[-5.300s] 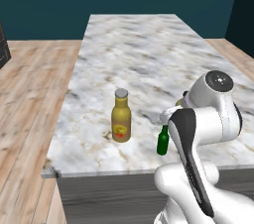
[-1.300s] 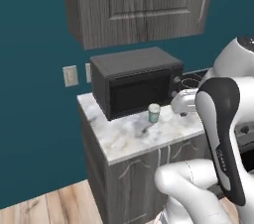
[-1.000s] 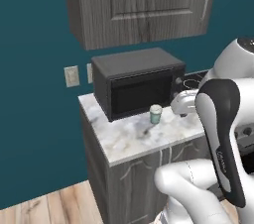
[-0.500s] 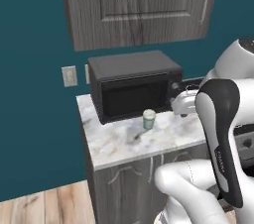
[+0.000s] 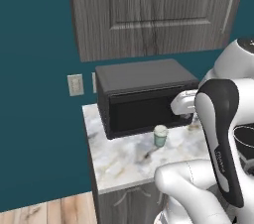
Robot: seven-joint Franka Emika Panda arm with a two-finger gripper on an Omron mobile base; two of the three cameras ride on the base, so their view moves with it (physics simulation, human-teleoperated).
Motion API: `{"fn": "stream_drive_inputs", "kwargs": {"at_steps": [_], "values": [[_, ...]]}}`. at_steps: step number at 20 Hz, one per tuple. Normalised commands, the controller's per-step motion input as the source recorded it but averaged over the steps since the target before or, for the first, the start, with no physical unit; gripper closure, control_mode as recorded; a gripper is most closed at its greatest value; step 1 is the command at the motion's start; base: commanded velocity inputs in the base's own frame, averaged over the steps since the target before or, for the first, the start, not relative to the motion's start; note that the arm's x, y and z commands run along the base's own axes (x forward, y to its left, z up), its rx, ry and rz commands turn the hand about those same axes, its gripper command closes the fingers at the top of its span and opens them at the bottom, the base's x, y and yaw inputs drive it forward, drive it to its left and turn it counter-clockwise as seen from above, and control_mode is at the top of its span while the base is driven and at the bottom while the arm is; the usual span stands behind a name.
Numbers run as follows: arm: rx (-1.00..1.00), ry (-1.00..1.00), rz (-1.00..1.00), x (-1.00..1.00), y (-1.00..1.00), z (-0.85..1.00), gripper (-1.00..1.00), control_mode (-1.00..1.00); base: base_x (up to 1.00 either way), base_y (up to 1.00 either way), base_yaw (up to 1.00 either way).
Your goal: Move the drinks to the dining counter.
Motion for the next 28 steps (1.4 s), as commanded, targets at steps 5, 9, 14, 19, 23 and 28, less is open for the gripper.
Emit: {"fn": "stream_drive_inputs", "kwargs": {"at_steps": [5,9,14,19,23,28], "values": [[0.0,0.0,0.0,0.0,0.0,0.0,-1.0,1.0,0.68,-0.43,0.0],[0.0,0.0,0.0,0.0,0.0,0.0,-1.0,1.0,0.82,-0.26,0.05],[0.0,0.0,0.0,0.0,0.0,0.0,-1.0,1.0,0.56,-0.43,0.14],[0.0,0.0,0.0,0.0,0.0,0.0,-1.0,1.0,0.59,-0.27,0.19],[0.0,0.0,0.0,0.08,-0.02,-0.14,-1.0,-1.0,0.0,0.0,0.0],[0.01,0.0,0.0,0.0,0.0,-0.29,-1.0,-1.0,0.0,0.0,0.0]]}}
